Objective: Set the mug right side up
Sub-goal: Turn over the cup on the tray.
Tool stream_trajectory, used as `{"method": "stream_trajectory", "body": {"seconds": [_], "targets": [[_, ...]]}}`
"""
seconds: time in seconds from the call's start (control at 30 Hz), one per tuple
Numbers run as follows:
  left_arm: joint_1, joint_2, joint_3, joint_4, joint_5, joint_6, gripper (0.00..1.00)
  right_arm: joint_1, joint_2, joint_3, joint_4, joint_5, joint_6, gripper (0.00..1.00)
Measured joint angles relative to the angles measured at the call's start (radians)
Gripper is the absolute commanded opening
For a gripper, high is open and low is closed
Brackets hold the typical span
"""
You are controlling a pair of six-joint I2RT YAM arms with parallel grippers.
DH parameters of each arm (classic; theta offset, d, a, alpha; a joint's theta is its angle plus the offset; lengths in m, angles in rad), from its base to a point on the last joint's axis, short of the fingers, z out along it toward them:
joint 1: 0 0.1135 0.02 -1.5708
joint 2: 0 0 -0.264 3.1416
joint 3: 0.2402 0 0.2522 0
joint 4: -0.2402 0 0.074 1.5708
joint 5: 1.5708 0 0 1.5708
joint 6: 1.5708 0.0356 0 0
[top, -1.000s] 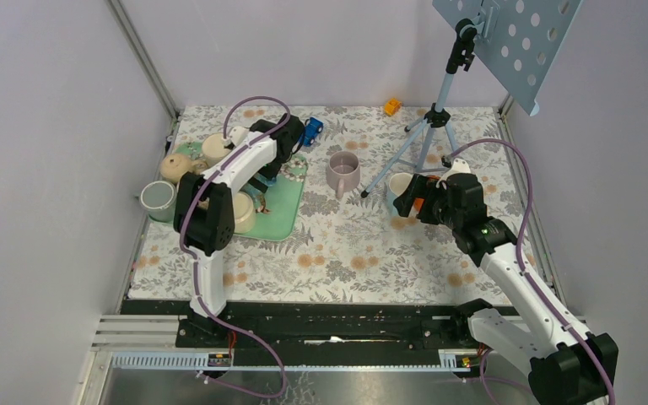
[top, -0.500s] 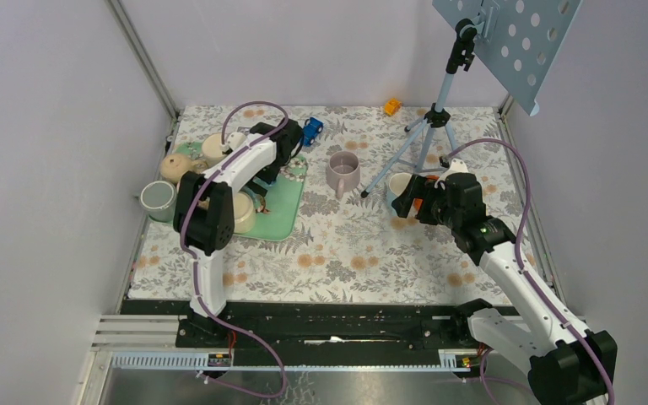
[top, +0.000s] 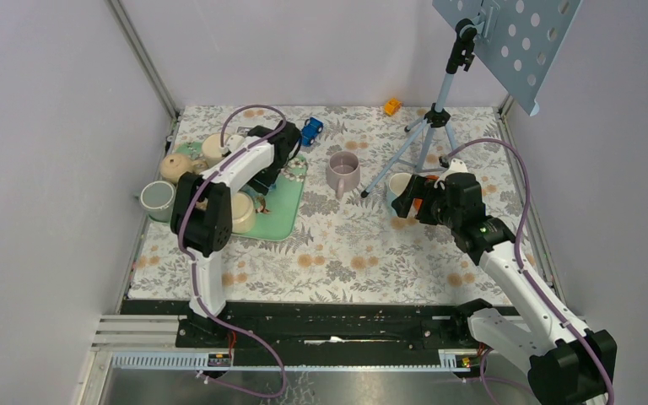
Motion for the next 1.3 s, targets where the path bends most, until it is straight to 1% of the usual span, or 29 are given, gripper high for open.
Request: {"method": "stream_trajectory", "body": {"seconds": [0.27, 0.53, 0.93, 1.17, 1.3], "targets": [[-0.006, -0.064, -0.12, 0.062, 0.055, 0.066, 0.57, 0.0, 0.011, 0.0, 0.0, 0.0, -0.003, 1.0], [-0.025, -0.086, -0.161, 0.108, 0.079, 0.136, 0.47, 0.0, 0.011, 0.0, 0.0, 0.0, -0.004, 1.0], [-0.029, -0.09, -0.178, 0.156, 0.101, 0.248, 0.26, 0.0, 0.011, 0.0, 0.0, 0.0, -0.006, 1.0], [-0.047, -0.12, -0.214, 0.171, 0.113, 0.293, 0.2, 0.0, 0.011, 0.0, 0.0, 0.003, -0.01, 1.0], [-0.079, -0.138, -0.232, 0.176, 0.137, 0.313, 0.19, 0.0, 0.011, -0.001, 0.0, 0.004, -0.014, 1.0]]}}
